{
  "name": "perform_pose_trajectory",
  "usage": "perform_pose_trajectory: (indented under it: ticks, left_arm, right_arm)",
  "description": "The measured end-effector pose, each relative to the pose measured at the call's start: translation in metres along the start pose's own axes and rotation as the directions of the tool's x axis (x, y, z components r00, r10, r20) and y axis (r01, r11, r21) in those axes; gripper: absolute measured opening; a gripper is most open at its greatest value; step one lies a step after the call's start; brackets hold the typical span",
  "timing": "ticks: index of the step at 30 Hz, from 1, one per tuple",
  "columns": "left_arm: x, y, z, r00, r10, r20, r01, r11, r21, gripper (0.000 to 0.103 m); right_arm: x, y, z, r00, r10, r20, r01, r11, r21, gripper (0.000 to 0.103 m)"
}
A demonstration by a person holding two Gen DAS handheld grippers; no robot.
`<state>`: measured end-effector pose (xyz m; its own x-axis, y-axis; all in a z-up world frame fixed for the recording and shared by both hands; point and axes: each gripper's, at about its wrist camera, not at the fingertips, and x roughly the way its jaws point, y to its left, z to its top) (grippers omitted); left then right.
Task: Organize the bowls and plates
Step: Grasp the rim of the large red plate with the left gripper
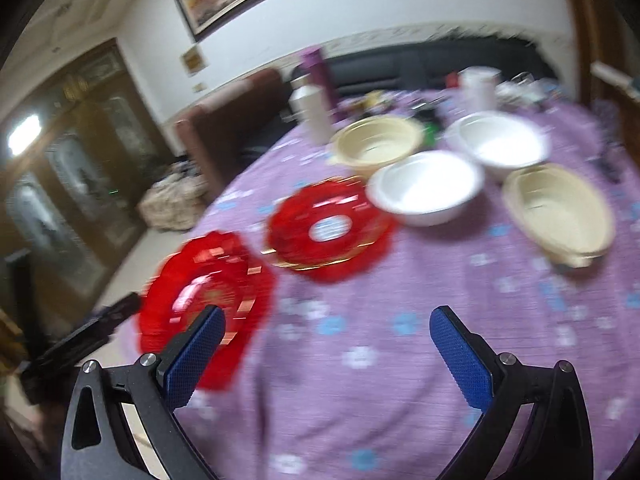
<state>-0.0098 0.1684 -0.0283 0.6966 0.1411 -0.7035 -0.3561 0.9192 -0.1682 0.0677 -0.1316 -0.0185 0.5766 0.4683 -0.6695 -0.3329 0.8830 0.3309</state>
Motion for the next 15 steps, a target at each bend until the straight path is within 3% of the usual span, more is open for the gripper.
perform_pose_trajectory:
  ticks: [2,6,7,11,15]
  left_arm:
    - [0.009,0.011,-0.001,1.000,0.025,-0.015,-0.025,0.999,-0.038,0.103]
    - [0.024,0.020,0.000,0.999,0.036,-0.037,-0.038,0.998,-0.054,0.100]
    - [0.029,0.020,0.000,0.998,0.036,-0.048,-0.039,0.998,-0.047,0.099]
    - [0.043,0.023,0.001,0.996,0.048,-0.078,-0.050,0.998,-0.028,0.096]
    - [0.055,0.027,0.003,0.993,0.051,-0.103,-0.053,0.998,-0.018,0.088]
  right_arm:
    - [0.016,0.012,0.002,0.997,0.066,-0.039,-0.066,0.998,0.004,0.101]
    - [0.052,0.029,0.006,0.983,0.146,-0.114,-0.142,0.989,0.045,0.084]
    - [0.061,0.030,0.007,0.978,0.159,-0.134,-0.151,0.986,0.063,0.077]
    - [0.093,0.037,0.009,0.963,0.183,-0.199,-0.165,0.981,0.105,0.072]
    - [0.116,0.047,0.014,0.955,0.185,-0.233,-0.162,0.980,0.117,0.059]
